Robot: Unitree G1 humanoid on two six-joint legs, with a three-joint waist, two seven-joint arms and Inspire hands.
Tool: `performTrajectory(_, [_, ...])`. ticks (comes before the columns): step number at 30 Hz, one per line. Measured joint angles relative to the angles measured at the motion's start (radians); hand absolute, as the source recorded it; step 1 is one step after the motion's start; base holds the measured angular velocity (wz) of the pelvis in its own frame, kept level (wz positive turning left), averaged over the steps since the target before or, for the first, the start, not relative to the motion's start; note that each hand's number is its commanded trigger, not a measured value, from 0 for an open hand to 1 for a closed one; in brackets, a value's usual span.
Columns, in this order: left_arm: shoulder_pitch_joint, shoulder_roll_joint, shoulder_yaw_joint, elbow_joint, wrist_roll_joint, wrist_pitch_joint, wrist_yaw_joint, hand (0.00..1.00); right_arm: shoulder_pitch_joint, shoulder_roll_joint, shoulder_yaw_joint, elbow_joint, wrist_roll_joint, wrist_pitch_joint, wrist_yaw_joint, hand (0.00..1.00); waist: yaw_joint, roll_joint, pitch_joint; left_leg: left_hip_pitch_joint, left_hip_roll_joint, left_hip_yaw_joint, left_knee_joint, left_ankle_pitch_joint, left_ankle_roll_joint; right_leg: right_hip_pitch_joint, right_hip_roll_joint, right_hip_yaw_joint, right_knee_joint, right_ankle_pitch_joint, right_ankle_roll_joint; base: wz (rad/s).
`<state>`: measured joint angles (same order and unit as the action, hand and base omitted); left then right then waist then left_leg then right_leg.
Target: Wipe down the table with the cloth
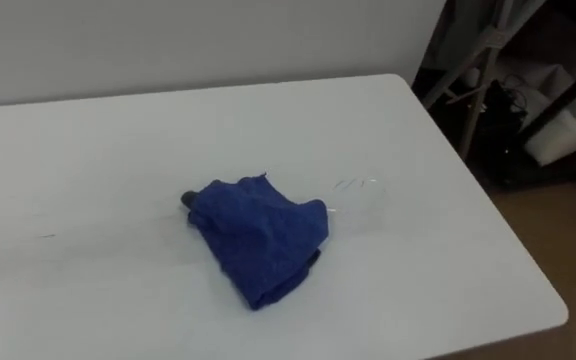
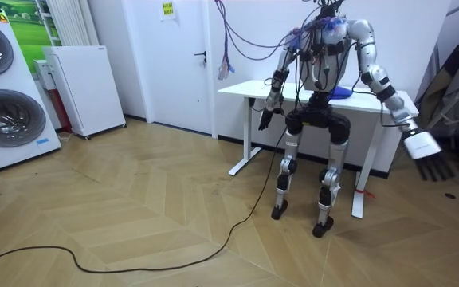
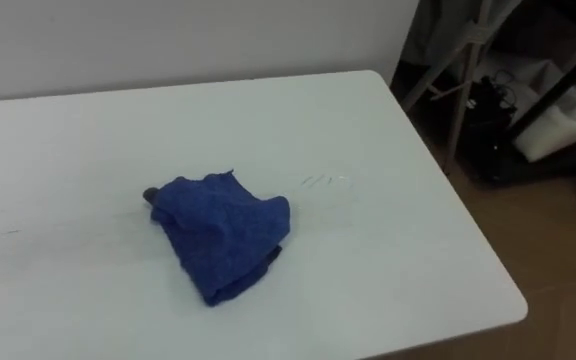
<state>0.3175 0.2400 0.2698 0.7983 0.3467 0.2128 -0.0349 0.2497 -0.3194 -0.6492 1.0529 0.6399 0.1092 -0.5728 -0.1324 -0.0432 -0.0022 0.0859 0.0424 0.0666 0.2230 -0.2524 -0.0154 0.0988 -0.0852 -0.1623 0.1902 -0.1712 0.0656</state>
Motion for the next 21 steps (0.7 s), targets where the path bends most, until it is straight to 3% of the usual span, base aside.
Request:
performTrajectory(2, [0.000, -0.007, 0.000, 0.003, 0.010, 0.006, -0.007, 0.00, 0.019, 0.035, 0.010, 0.032, 0.000, 0.003, 0.031, 0.00, 0.000, 0.007, -0.0027, 0.000, 0.000, -0.001, 0.002, 0.000, 0.000, 0.002, 0.000, -0.003, 0.000, 0.000, 0.000, 0.00])
performTrajectory(5, [0.003, -0.028, -0.012, 0.009, 0.010, 0.016, -0.014, 0.00, 0.023, 0.081, 0.114, 0.103, -0.059, 0.030, 0.087, 0.00, 0.004, 0.020, -0.0029, 0.000, -0.001, -0.003, 0.004, 0.000, 0.000, 0.004, -0.001, -0.003, -0.002, 0.000, 0.000, 0.00])
performTrajectory(7, [-0.010, -0.037, -0.054, 0.033, 0.013, 0.021, -0.016, 0.00, 0.022, 0.105, 0.233, 0.124, -0.161, 0.061, 0.129, 0.00, 0.029, 0.028, -0.0011, 0.012, -0.001, 0.000, 0.000, 0.000, 0.000, 0.010, -0.001, 0.001, -0.002, 0.000, 0.000, -0.08])
performTrajectory(10, [-0.052, -0.048, -0.097, 0.080, 0.019, 0.021, -0.016, 0.00, 0.000, 0.114, 0.377, 0.120, -0.319, 0.073, 0.172, 0.00, 0.068, 0.035, 0.0005, 0.005, -0.002, -0.002, 0.005, -0.001, 0.001, 0.005, -0.001, 0.002, -0.003, 0.000, 0.000, -0.03])
performTrajectory(15, [-0.069, -0.057, -0.199, 0.117, 0.021, 0.017, -0.014, 0.00, -0.098, 0.136, 0.554, 0.093, -0.532, 0.062, 0.212, 0.00, 0.130, 0.045, 0.0029, 0.003, -0.002, -0.003, 0.009, -0.001, 0.001, 0.006, -0.001, -0.003, -0.006, 0.000, 0.000, 0.01])
performTrajectory(19, [-0.069, -0.083, -0.210, 0.155, 0.062, 0.012, -0.012, 0.00, -0.131, 0.175, 0.677, 0.045, -0.616, 0.012, 0.263, 0.00, 0.169, 0.057, 0.0079, 0.009, -0.002, -0.017, 0.014, -0.001, 0.001, 0.023, -0.001, -0.020, -0.012, 0.000, 0.000, 0.14])
performTrajectory(21, [-0.057, -0.100, -0.210, 0.156, 0.083, 0.013, -0.012, 0.00, -0.131, 0.185, 0.715, 0.023, -0.627, 0.000, 0.288, 0.00, 0.170, 0.064, 0.0081, 0.008, -0.004, -0.030, 0.013, -0.001, 0.001, 0.036, -0.002, -0.037, -0.021, 0.000, 0.000, 0.21])
